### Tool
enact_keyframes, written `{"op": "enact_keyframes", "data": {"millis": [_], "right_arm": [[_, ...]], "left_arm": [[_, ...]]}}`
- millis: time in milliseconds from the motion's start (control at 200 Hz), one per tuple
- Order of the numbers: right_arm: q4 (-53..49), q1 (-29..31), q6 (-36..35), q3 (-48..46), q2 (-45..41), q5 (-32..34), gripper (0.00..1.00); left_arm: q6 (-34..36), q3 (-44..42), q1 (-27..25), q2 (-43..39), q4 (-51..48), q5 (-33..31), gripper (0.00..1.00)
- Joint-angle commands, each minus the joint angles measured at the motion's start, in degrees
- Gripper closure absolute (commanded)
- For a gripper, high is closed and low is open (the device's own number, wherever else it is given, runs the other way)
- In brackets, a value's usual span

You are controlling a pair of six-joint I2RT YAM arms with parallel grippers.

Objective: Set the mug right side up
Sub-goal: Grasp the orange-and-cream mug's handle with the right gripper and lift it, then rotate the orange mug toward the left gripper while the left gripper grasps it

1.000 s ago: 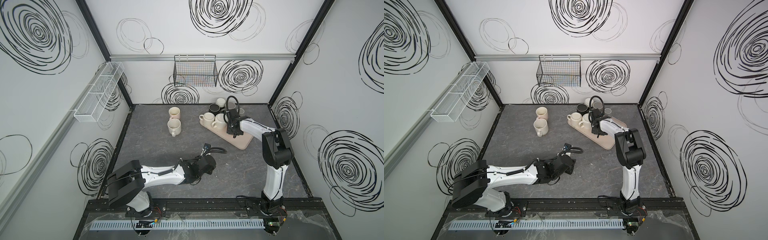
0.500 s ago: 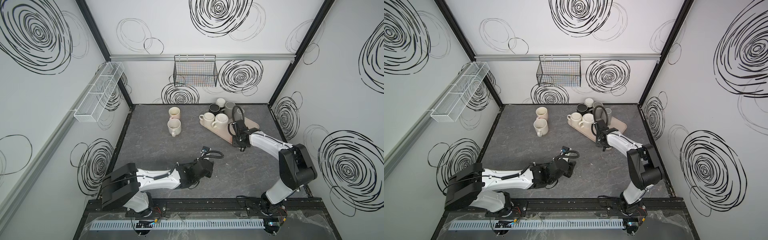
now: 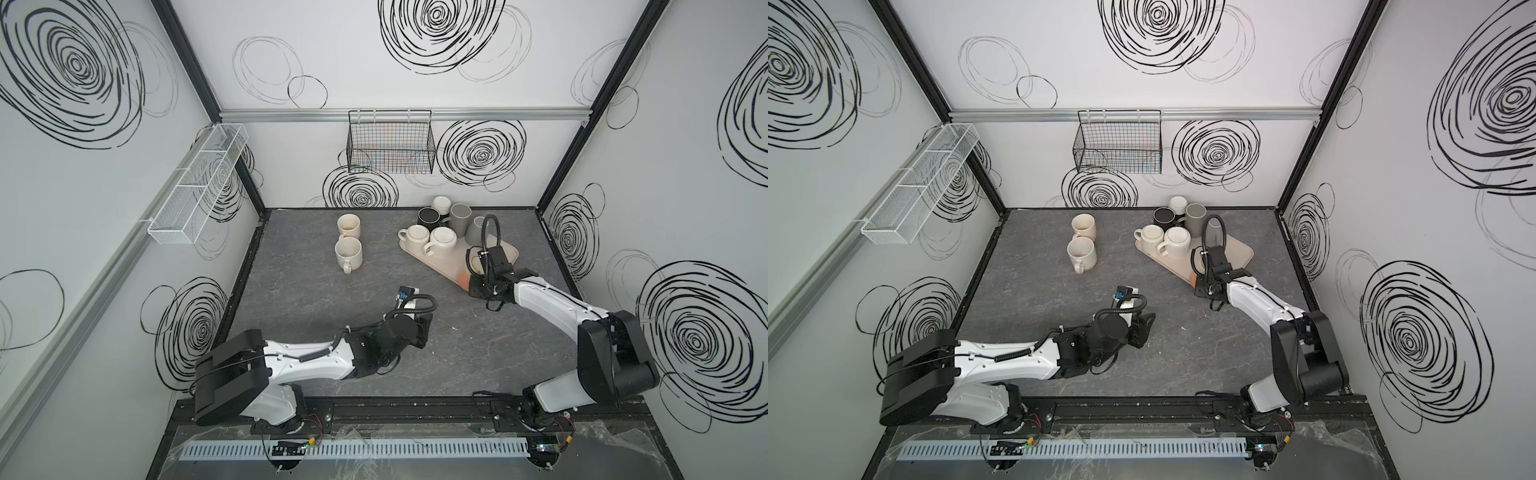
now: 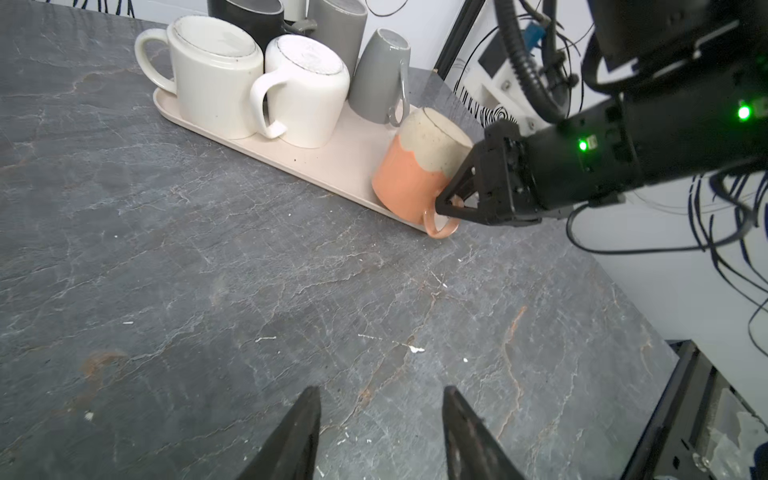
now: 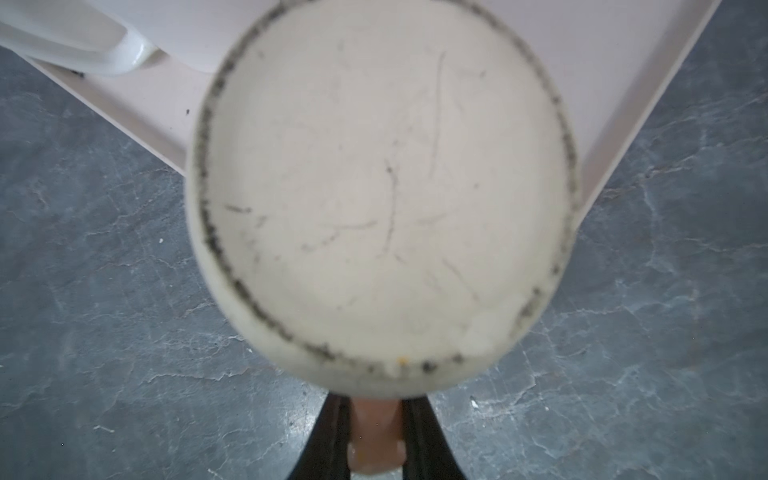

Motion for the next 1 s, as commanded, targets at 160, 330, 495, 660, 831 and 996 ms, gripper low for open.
{"op": "enact_keyframes", "data": {"millis": [160, 330, 495, 660, 831, 996], "right_arm": [[15.89, -6.70, 5.09, -4.27, -6.42, -14.40, 1.00], [23.02, -9.98, 9.13, -7.96, -9.86, -21.44, 1.00], [29.18, -12.48, 12.97, -9.91, -12.72, -28.21, 1.00], [33.05, -12.68, 14.73, -10.22, -16.24, -32.82, 1.00], [39.44, -11.90, 16.00, -11.35, -20.98, -37.98, 1.00], [44.44, -7.73, 15.57, -10.88, -24.19, -39.99, 1.00]], "left_arm": [[1.84, 7.24, 2.08, 5.83, 0.67, 2.25, 0.50], [1.87, 8.12, 3.25, 6.56, 3.10, 2.16, 0.50], [4.01, 7.57, 3.35, 4.06, 5.13, -0.58, 0.49], [6.21, 6.45, 3.71, 0.48, 5.62, -1.73, 0.47], [8.81, 1.69, 3.79, -6.59, 10.09, -6.28, 0.44], [11.74, -2.12, 4.49, -14.31, 11.42, -8.15, 0.40]]}}
